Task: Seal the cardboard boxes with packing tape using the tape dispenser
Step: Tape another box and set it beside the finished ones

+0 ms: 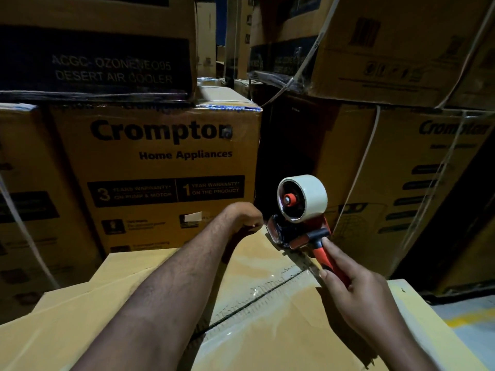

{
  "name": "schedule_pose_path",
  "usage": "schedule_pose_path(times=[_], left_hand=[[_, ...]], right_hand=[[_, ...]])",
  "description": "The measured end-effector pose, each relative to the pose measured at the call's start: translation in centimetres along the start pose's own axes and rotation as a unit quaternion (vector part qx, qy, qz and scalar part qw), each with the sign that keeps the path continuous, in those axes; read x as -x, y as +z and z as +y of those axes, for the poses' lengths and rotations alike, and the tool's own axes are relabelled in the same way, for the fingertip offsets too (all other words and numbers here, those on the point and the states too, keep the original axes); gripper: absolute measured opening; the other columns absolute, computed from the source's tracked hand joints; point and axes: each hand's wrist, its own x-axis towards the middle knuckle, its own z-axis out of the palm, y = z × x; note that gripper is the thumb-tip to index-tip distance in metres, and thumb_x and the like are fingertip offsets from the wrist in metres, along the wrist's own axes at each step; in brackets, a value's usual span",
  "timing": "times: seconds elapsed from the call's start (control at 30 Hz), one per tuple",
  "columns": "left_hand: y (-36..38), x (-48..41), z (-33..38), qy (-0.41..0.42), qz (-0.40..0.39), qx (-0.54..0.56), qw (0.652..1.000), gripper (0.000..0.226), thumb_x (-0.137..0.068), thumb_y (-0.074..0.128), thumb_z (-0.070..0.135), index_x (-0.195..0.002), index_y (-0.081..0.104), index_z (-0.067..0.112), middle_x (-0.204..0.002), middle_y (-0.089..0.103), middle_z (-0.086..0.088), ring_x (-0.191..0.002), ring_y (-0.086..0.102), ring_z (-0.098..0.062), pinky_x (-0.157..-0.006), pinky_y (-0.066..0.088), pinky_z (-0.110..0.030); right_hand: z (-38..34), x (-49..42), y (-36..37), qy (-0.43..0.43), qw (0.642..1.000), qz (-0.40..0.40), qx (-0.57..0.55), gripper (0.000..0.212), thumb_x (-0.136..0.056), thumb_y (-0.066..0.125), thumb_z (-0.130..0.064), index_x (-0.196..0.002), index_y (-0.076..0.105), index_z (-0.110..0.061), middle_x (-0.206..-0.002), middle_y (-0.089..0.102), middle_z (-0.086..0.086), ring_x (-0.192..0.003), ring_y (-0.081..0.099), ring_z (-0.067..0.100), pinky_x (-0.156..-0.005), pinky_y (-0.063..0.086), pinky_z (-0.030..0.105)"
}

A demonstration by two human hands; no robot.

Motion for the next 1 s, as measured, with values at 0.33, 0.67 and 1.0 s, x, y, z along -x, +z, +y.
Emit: schedule_pose_path(times=[0.33, 0.67, 1.0], left_hand=[[1.4, 0.1, 0.3, 0.150, 0.148, -0.013, 0.977, 0.014, -0.096, 0.068, 0.024, -0.084, 0.073, 0.016, -0.084, 0.071, 0.001, -0.076, 0.070, -0.012, -0.070, 0.062, -0.035], [2.0, 0.1, -0.6, 0.123, 0.040, -0.050, 0.990, 0.027, -0.103, 0.053, 0.028, -0.083, 0.070, 0.022, -0.081, 0.064, 0.004, -0.070, 0.052, -0.011, -0.061, 0.043, -0.027], [3.8, -0.3, -1.2, 0.206, 0.184, 0.011, 0.961, 0.018, -0.092, 0.071, 0.020, -0.084, 0.062, 0.033, -0.095, 0.065, 0.012, -0.089, 0.061, -0.007, -0.078, 0.056, -0.033]], right_hand=[[0.5, -0.7, -0.5, 0.038, 0.999, -0.024, -0.006, 0.060, -0.095, 0.061, -0.036, -0.143, 0.031, -0.055, -0.107, 0.051, -0.012, -0.078, 0.057, -0.001, -0.048, 0.040, 0.007], [0.9, -1.4, -1.3, 0.039, 0.998, -0.055, -0.011, 0.058, -0.095, 0.059, -0.034, -0.143, 0.034, -0.054, -0.122, 0.057, -0.004, -0.083, 0.059, 0.006, -0.050, 0.038, 0.007], [1.5, -1.8, -2.1, 0.050, 0.996, -0.072, -0.027, 0.058, -0.097, 0.058, -0.033, -0.145, 0.032, -0.051, -0.126, 0.056, -0.005, -0.083, 0.061, 0.005, -0.054, 0.041, 0.011]])
